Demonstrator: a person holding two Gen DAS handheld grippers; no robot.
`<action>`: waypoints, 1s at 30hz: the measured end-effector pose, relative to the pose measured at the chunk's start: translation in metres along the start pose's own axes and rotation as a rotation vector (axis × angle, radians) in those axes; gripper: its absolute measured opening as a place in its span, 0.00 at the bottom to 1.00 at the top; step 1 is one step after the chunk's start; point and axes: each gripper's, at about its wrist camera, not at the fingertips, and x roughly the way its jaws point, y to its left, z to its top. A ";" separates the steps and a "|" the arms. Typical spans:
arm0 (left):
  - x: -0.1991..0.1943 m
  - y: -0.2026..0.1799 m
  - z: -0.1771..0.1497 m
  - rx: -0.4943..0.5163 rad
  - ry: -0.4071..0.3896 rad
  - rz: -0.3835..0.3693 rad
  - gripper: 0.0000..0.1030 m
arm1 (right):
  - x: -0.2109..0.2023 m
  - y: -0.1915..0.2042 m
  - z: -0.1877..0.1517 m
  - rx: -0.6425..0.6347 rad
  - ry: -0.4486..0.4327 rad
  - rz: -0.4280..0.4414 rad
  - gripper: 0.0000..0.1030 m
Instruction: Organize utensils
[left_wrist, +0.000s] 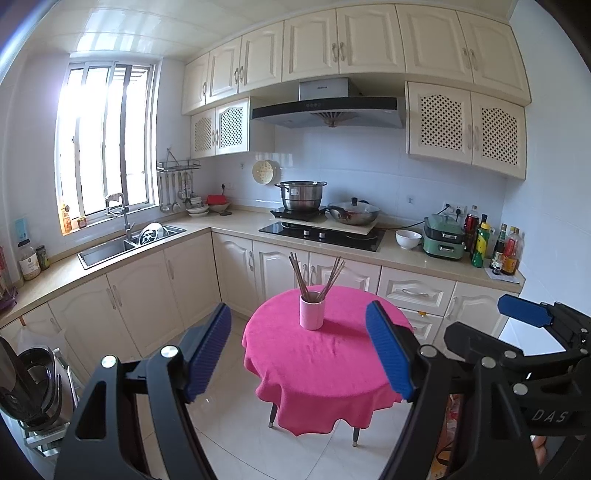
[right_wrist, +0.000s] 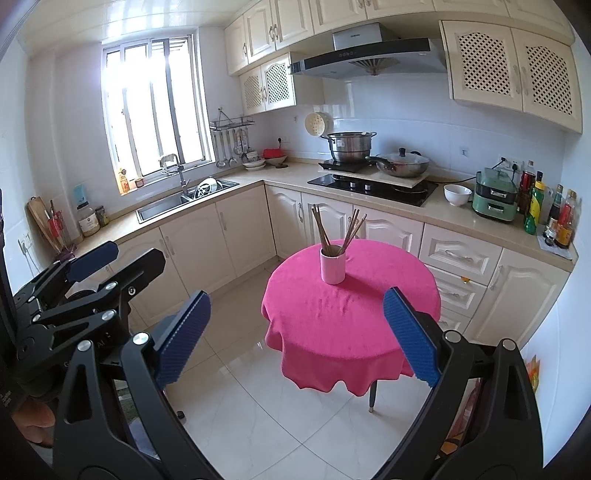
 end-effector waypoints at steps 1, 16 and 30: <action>0.000 0.000 0.000 -0.001 0.000 -0.001 0.72 | 0.000 0.000 0.000 0.001 0.000 0.000 0.90; 0.001 -0.001 -0.003 0.005 0.006 0.004 0.72 | 0.000 -0.001 -0.003 0.010 0.011 -0.001 0.90; 0.006 0.004 -0.005 0.006 0.012 0.008 0.72 | 0.006 0.002 -0.004 0.017 0.023 0.002 0.90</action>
